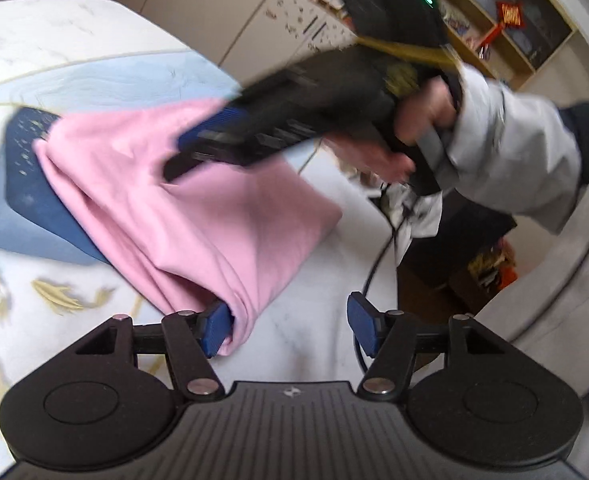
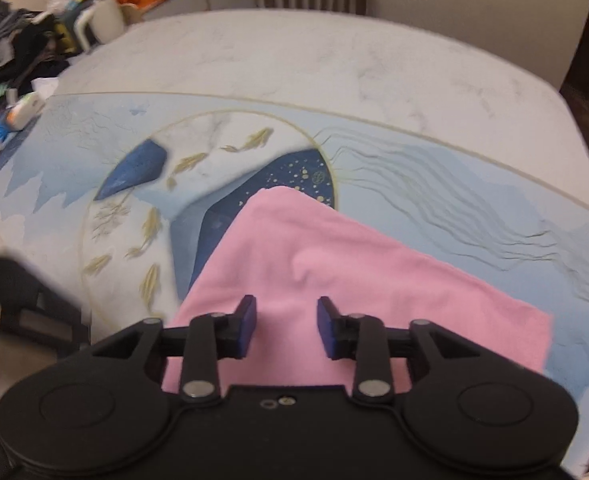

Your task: Fold clothes

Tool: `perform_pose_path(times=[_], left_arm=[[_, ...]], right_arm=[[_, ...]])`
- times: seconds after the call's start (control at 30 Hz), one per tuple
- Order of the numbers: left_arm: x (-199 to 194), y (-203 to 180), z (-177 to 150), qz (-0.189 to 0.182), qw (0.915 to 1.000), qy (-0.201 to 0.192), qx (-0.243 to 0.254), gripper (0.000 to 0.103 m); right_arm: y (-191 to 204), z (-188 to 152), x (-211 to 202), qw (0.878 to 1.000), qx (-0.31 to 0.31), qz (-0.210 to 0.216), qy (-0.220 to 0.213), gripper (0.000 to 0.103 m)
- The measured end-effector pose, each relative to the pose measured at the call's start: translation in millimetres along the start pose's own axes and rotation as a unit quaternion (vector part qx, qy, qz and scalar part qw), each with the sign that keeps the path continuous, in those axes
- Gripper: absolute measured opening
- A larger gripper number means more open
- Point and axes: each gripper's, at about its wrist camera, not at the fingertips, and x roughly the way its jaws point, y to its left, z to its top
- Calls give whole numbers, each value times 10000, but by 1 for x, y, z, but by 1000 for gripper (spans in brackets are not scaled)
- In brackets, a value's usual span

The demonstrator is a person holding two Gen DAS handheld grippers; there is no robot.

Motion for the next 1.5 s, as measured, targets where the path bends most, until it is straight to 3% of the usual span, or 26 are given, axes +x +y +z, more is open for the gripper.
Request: perform_pose_path(times=[0.13,0.23,0.4,0.57,0.63,0.97,1.03,1.3,1.5], left_arm=[[-16,13,-6,331,9991,-21,-256,60],[-13,24,-9,362,9983,-25,-458,58],[4,24,-8,301,9984,-11,-482,29],[-9,26,-15,372,9974,-112,-605,26],[-7,24,-15,471,9974,13,-539,16],[9,11,-8,890,9952,289,-275,15],[11,10,-8,922,9949,302,-262,5],[10,13,-9,1202,9918,94,-413,0],[7,26,-13,1289,9898,185,-577,0]], right_arm=[[-9,-31,-32,9998,42,-184,43,103],[-18,-56,-47,9988,220,-399,165,103],[-34,-93,-54,9944,622,-745,428,103],[-42,-118,-54,9901,883,-917,583,103],[-44,-123,-56,9891,990,-934,564,103],[-42,-128,-54,9887,1051,-946,492,103],[-41,-128,-53,9887,1034,-975,484,103],[-35,-133,-40,9888,778,-1105,626,103],[-48,-140,-46,9901,853,-912,637,103]])
